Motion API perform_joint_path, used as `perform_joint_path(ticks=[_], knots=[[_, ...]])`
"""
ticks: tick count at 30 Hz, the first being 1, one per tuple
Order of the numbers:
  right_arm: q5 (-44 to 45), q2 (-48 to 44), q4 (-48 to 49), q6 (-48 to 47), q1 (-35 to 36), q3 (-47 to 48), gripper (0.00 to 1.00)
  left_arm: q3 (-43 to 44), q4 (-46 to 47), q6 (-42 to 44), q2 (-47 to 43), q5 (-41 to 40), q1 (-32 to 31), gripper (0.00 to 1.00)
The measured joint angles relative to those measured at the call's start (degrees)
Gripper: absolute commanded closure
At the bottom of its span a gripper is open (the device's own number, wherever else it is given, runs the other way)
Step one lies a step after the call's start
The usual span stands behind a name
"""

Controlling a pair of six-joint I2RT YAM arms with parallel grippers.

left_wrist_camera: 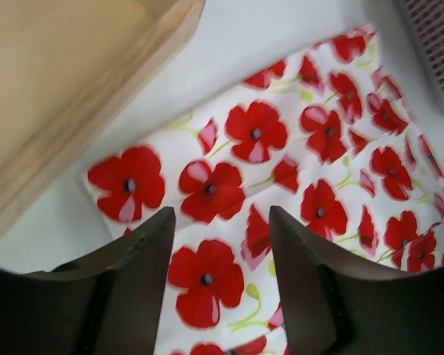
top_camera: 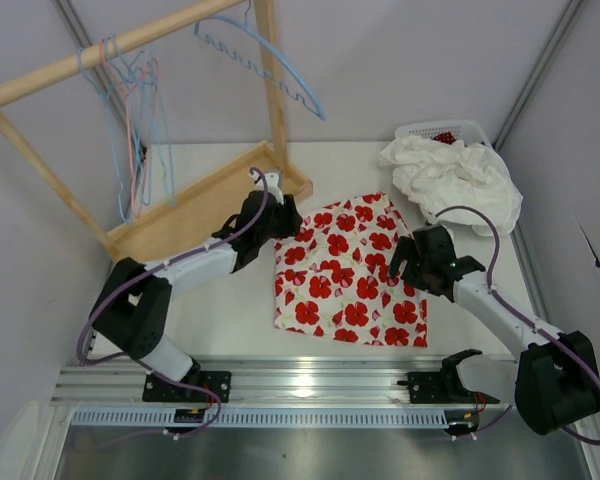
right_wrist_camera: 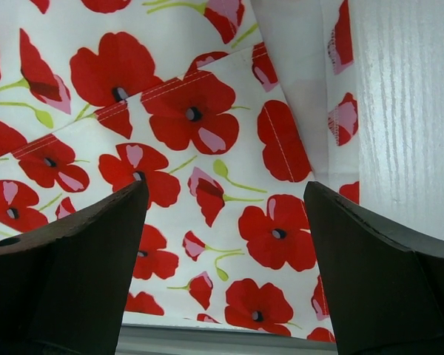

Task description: Place the skirt on the hanger

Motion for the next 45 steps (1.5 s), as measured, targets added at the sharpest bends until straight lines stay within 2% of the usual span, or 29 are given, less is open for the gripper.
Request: perform_joint_path(ticks=[2, 4, 7, 10, 16, 22, 29, 38, 45], knots=[[0.5, -0.1, -0.6, 0.0, -0.2, 0.0, 0.08, 0.3, -2.7, -0.7, 1.6, -0.5, 0.0, 0.15], [1.1, -0.6, -1.5, 0.0, -0.5, 0.0, 0.08, -0.4, -5.1, -1.6, 1.0, -0.5, 0.0, 0.11], [1.5, -1.7, -2.3, 0.0, -1.5, 0.0, 0.11, -1.3, -8.8, -2.6, -1.9, -0.5, 0.0, 0.11], [1.4, -2.4, -1.9, -0.1, -3.3, 0.0, 0.19, -2.7, -13.0, -3.7, -7.0, -0.3, 0.0, 0.11], [1.2, -0.9, 3.6, -2.1, -5.4, 0.0, 0.27, -11.2, -15.5, -8.1, -16.8, 1.7, 0.0, 0.16], [0.0, 7.2, 10.3, -4.8, -6.3, 0.6, 0.37, -18.8, -14.7, -12.2, -16.9, 5.7, 0.0, 0.19], [-2.9, 12.2, 16.6, -7.3, -6.5, 1.2, 0.47, -19.5, -10.0, -12.7, -12.7, 7.8, 0.0, 0.20], [-3.9, 15.8, 20.5, -8.8, -6.5, 1.3, 0.48, -19.4, -5.9, -12.6, -7.5, 9.0, 0.0, 0.20], [-3.0, 15.7, 20.2, -9.9, -6.5, 1.8, 0.41, -18.7, -4.9, -12.0, -6.6, 9.0, 0.0, 0.20]])
